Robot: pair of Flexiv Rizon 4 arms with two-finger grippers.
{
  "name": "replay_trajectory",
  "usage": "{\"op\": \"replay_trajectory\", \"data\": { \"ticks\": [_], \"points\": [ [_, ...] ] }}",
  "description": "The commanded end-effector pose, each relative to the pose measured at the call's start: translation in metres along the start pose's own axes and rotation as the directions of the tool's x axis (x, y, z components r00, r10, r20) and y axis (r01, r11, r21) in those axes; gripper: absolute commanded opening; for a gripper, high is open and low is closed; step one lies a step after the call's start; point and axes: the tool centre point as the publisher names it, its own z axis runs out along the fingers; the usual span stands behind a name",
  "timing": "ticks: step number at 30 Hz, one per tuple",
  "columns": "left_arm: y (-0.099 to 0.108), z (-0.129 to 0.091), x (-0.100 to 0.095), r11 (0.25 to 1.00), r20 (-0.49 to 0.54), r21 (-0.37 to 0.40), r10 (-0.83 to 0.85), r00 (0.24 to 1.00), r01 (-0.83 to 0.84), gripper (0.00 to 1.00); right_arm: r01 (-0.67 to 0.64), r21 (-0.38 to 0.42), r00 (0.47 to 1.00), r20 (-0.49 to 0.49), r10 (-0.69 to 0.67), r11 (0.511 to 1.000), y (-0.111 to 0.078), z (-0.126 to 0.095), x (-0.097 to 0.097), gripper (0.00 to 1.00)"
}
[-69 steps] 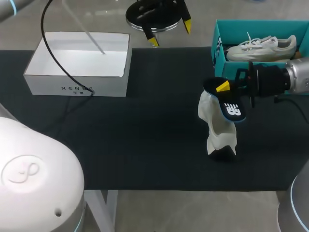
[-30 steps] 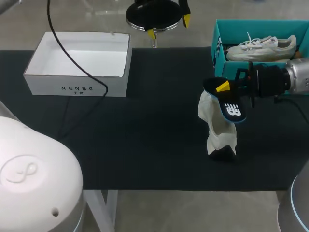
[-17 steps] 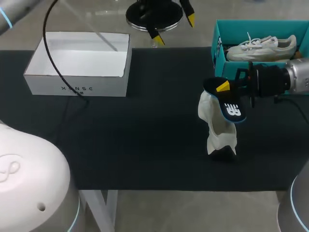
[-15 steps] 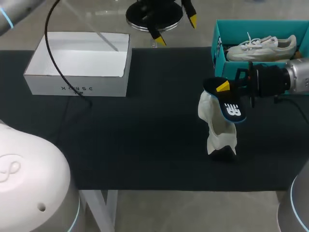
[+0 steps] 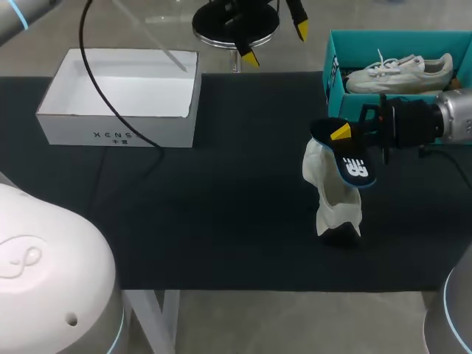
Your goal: Take the shoe out of the shoebox, open the shoe tongue, remove and reinsert the insole, then place the shoe into the shoebox
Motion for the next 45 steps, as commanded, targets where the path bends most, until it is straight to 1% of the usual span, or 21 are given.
{"op": "replay_trajectory", "data": {
  "ticks": [1,38,40,42,45],
  "points": [
    [0.001,0.000,-0.001,1.000,-0.003,0.000,0.001,1.000,-0.001,1.00,0.000,-0.001,1.000,0.001,0.000,1.000,0.000,0.001,0.000,0.00],
    [0.001,0.000,-0.001,1.000,-0.003,0.000,0.001,1.000,-0.001,1.00,0.000,-0.001,1.000,0.001,0.000,1.000,0.000,0.001,0.000,0.00],
    [-0.004,-0.005,-0.008,1.000,0.073,-0.023,0.004,0.997,-0.002,1.00,0.000,-0.001,1.000,0.001,0.000,1.000,0.000,0.001,0.000,0.00],
    [-0.005,-0.012,-0.011,1.000,0.155,0.001,-0.029,0.987,0.029,1.00,0.000,-0.001,1.000,0.001,0.000,1.000,0.000,0.001,0.000,0.00],
    [-0.003,-0.019,-0.004,0.998,0.241,0.004,-0.069,0.968,0.070,1.00,0.000,-0.001,1.000,0.001,0.000,1.000,0.000,0.001,0.000,0.00]
  ]
}}
